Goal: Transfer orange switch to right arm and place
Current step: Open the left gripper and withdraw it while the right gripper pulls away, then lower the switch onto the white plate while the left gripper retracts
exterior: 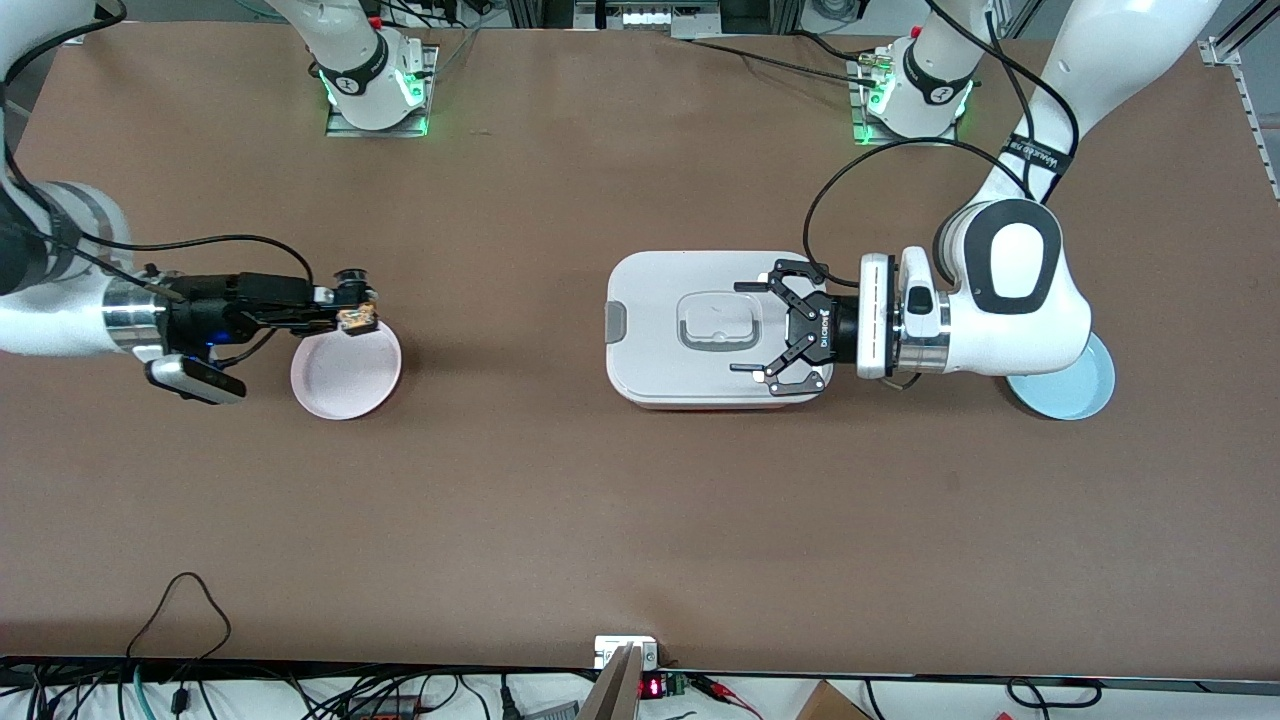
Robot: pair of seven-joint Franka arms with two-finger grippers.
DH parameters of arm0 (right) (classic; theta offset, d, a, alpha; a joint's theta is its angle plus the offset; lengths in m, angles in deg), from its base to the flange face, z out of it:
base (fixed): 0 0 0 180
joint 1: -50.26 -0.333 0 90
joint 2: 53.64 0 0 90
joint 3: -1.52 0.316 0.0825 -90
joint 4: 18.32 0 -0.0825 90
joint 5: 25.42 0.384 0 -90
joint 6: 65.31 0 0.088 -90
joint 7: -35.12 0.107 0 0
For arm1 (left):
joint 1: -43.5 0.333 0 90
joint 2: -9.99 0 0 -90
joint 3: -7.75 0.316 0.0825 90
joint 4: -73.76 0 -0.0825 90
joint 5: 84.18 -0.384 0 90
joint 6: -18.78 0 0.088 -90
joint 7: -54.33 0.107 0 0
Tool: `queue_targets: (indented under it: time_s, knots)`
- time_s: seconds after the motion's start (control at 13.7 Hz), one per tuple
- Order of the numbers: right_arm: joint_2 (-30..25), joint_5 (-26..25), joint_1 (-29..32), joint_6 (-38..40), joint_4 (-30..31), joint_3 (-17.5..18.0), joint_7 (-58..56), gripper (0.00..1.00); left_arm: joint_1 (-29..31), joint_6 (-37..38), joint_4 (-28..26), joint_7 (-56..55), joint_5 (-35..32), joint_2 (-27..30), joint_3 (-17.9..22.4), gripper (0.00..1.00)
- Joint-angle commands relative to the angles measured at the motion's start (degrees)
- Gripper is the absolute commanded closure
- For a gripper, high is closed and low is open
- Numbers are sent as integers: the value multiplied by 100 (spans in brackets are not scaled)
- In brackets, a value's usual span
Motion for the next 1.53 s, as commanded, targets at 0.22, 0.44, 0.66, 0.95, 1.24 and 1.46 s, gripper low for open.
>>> queue_targets:
  time_s: [0.22, 0.44, 0.66, 0.95, 1.24, 1.46]
  knots:
    - [5, -2321, 377, 173, -885, 79, 786, 100, 118, 38, 22, -1739, -1319, -38, 71, 0]
    - [-170, -4341, 325, 173, -1597, 88, 1621, 100, 189, 170, 31, -2688, -2267, -21, 80, 0]
    - [-363, -6259, -17, -247, -1722, 123, 2089, 100, 391, 546, 135, -3348, -3314, 6, 80, 0]
    - [-881, -7581, -439, -871, -1250, 132, 3108, 100, 453, 1478, 741, -4815, -5018, 14, 71, 0]
    - [-1251, -7845, -510, -1294, -757, 141, 3100, 100, 427, 2357, 1400, -6326, -5601, 15, 80, 0]
    - [-1445, -7855, -510, -1671, -291, 150, 3074, 100, 356, 3076, 1980, -7354, -6759, 23, -25, 0]
